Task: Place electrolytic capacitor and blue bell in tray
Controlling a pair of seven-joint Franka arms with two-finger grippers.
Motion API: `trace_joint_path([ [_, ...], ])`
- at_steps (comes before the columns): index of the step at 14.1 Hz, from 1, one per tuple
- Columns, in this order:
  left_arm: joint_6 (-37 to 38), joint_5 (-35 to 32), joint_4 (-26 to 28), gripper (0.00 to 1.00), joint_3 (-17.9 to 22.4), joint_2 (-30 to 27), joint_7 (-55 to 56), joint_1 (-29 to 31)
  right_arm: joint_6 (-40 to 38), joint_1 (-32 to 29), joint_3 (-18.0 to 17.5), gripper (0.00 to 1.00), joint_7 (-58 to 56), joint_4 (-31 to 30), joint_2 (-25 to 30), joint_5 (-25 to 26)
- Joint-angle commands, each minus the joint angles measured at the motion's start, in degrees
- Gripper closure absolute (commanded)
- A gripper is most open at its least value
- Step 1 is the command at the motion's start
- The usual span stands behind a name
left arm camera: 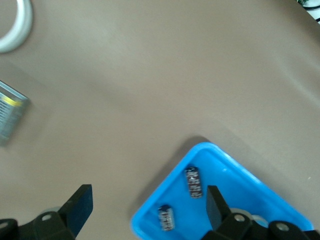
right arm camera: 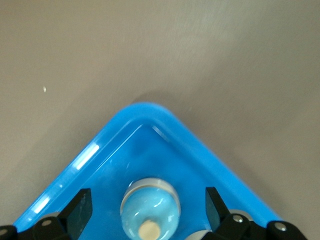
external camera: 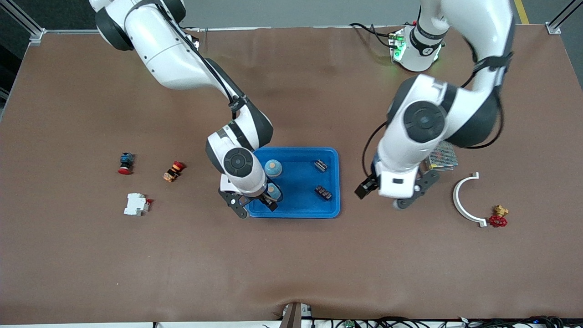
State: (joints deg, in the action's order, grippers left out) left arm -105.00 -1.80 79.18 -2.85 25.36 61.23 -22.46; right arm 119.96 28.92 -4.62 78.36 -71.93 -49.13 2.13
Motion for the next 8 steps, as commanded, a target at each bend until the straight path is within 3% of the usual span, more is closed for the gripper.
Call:
trace_joint_path([
  [1, 4.4, 1.4, 1.3, 0.00, -0.1, -4.2, -8.3, 2.5, -7.8, -3.9, -1.0, 0.00, -8.4, 2.6, 1.5, 0.0],
  [8, 12.8, 1.5, 1.6, 0.00, -0.3, -9.5, -27.4, 10.9, -14.9, -9.7, -1.0, 0.00, -22.4, 4.8, 3.9, -0.1],
])
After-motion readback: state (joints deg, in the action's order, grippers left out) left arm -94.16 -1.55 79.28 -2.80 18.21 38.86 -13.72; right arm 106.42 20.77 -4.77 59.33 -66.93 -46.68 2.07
